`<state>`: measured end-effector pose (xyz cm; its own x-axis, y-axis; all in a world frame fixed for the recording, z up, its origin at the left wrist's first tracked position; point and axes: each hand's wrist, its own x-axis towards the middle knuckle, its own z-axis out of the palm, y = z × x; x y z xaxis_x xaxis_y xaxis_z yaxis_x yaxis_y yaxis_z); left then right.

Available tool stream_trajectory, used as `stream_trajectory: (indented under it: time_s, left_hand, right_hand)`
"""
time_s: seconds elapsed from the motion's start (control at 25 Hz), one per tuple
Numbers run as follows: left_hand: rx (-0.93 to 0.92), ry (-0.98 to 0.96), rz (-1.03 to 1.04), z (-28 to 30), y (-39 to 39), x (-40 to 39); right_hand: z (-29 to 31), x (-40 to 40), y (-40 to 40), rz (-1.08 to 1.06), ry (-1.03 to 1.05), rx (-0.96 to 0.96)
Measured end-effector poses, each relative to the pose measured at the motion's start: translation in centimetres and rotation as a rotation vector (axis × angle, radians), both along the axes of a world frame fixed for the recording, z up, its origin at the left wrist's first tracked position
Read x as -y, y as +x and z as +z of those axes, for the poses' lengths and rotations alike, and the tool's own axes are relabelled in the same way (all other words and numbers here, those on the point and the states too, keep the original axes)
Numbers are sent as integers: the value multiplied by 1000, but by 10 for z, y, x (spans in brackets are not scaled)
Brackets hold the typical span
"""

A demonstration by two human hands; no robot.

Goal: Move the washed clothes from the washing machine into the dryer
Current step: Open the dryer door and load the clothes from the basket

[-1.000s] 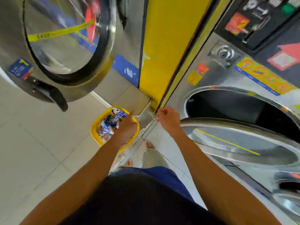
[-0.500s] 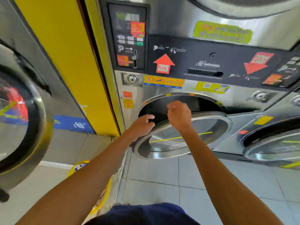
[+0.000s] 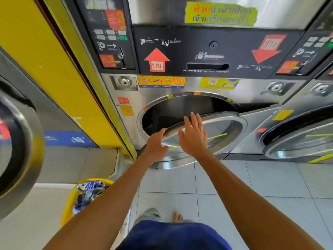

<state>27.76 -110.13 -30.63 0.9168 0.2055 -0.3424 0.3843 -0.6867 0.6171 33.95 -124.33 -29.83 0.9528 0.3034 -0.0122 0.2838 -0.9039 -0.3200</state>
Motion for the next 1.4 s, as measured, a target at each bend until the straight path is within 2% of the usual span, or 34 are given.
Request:
stream_trajectory:
  time_s: [0.16,0.24,0.44,0.52,0.64,0.96,1.12,1.24,1.4]
  left_hand:
    - [22,139,-88,-5,-31,11]
    - [21,143,-142,-9,-44,13]
    - [-153,-124,-250,-5,-61,31]
    - [-248,-197,-378,7,-56,46]
    - [-261,-237,-549,26,-48,76]
    - [-35,-144,-884,65,-64,190]
    - [180,26,-1089,73,-69,257]
    - [289,146,-1199,66,-68,311]
    - [344,218,-1221,53,-59,371]
  right_hand:
    - [-18,13,-28,-29,59,103]
    - [-21,16,-45,-96,102,105]
    - [-26,33,-101,-267,95,137]
    - [-24,49,-123,-312,97,144]
    - [-21,69,-162,-410,171,85]
    - [-25,150,-223,-687,195,58]
    - [-22,197,-229,-870,67,148]
    - [-21,246,-235,-884,68,136]
    - [-24,314,-241,-840,180,192]
